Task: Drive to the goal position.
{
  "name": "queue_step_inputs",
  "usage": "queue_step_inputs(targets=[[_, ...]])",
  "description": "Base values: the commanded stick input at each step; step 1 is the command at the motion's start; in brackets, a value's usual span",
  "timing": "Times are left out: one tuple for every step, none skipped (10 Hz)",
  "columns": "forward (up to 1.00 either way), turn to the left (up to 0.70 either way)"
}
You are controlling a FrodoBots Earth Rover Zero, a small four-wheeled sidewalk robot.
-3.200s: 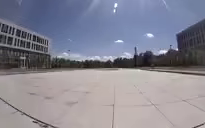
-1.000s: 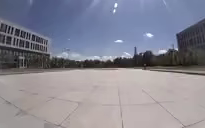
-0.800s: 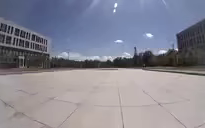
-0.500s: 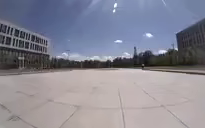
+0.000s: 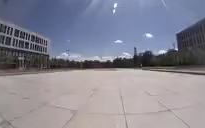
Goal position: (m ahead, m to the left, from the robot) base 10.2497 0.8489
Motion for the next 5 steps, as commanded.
queue_step_inputs(targets=[[0.35, 0.00], [0.35, 0.00], [0.35, 0.00], [0.35, 0.00], [0.35, 0.00]])
